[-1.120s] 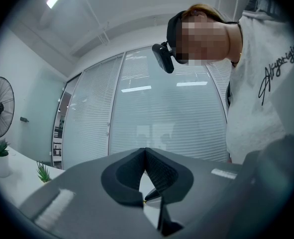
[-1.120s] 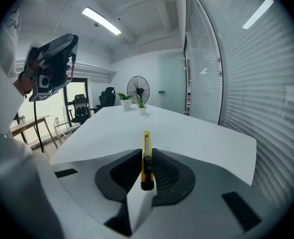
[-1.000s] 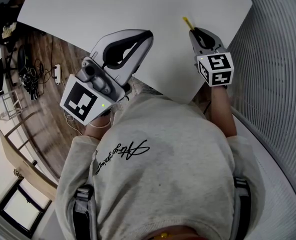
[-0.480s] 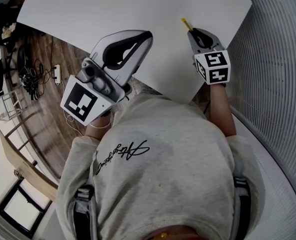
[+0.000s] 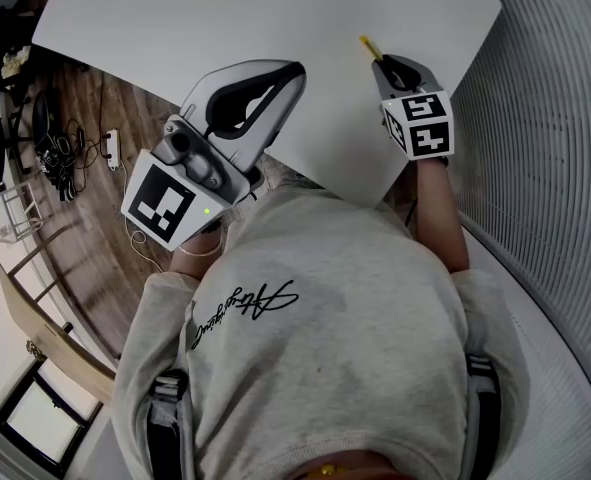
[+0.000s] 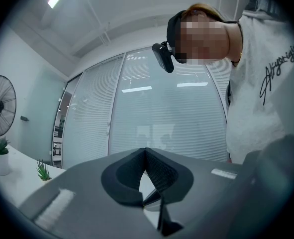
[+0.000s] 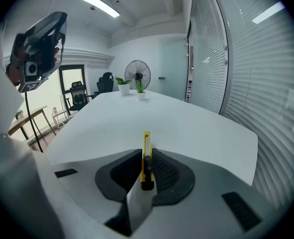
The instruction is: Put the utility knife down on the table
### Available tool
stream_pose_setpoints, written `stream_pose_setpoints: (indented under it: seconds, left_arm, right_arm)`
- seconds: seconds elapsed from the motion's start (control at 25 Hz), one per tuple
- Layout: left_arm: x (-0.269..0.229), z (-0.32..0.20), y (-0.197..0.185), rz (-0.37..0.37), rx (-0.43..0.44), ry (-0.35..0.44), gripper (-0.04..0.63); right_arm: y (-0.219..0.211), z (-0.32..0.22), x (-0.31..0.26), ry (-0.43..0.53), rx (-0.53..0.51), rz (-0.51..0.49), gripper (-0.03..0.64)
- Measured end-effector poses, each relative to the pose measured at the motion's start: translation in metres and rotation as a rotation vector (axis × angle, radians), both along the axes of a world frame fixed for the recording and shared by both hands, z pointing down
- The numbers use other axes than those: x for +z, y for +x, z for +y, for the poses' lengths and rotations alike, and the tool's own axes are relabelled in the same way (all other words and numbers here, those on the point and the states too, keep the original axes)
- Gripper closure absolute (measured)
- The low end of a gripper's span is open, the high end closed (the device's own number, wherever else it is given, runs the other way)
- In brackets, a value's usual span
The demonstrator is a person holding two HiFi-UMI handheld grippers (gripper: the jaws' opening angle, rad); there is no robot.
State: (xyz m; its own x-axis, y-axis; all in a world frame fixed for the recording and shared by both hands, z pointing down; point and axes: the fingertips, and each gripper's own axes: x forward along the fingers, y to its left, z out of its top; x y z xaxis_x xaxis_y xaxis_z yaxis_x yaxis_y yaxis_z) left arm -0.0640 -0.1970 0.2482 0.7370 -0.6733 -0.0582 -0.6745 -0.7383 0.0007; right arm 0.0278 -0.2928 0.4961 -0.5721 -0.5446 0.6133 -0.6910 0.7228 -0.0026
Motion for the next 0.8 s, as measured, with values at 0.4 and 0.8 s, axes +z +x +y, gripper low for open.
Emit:
stream_pose_setpoints:
  seconds: [0.4, 0.8]
  left_arm:
    - [0.001, 0.004, -0.001, 0.000, 0.003, 0.004, 0.607]
    - [0.002, 0.004, 0.000, -0.006, 0.010, 0.009, 0.607]
  right_arm:
    - [-0.001, -0.001, 0.008, -0.016, -0.003, 0.053, 0.554]
    - [-0.001, -0.002, 0.017, -0.037, -0.011, 0.101, 0.554]
